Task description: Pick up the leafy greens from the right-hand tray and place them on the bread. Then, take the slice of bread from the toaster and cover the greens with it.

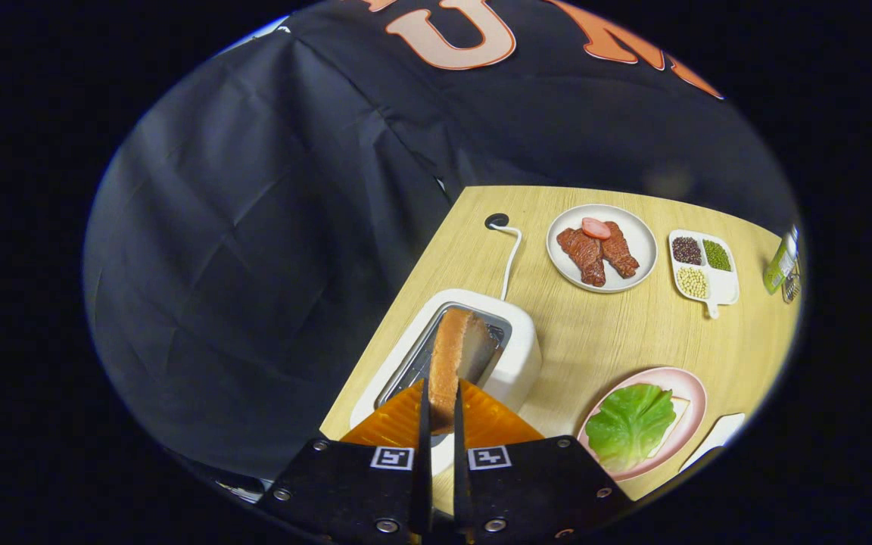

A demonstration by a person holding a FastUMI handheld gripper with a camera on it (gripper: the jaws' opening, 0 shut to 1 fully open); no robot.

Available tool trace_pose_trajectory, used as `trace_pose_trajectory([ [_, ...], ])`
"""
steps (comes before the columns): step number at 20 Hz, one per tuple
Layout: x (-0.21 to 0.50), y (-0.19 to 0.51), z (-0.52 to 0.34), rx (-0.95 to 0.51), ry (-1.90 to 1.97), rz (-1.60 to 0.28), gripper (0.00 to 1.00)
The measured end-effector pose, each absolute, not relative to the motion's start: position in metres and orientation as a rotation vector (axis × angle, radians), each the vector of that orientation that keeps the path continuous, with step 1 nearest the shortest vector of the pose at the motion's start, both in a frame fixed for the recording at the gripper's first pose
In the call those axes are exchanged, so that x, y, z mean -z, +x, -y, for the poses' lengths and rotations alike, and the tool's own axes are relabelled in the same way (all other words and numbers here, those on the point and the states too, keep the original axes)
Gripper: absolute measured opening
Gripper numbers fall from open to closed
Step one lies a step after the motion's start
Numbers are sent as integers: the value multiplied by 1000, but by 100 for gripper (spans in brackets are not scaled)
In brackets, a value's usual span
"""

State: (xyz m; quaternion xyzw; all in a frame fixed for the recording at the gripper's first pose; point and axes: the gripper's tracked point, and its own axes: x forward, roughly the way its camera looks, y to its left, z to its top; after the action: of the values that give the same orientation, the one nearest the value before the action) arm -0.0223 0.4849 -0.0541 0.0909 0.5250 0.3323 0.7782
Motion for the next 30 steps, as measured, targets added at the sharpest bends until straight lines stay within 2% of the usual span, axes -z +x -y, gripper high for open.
trace_pose_trajectory([
  [11,18,-30,-451,-781,338,-1029,12],
  [20,46,-31,-387,-714,403,-1049,12],
  [30,113,-39,-320,-577,478,-1131,12],
])
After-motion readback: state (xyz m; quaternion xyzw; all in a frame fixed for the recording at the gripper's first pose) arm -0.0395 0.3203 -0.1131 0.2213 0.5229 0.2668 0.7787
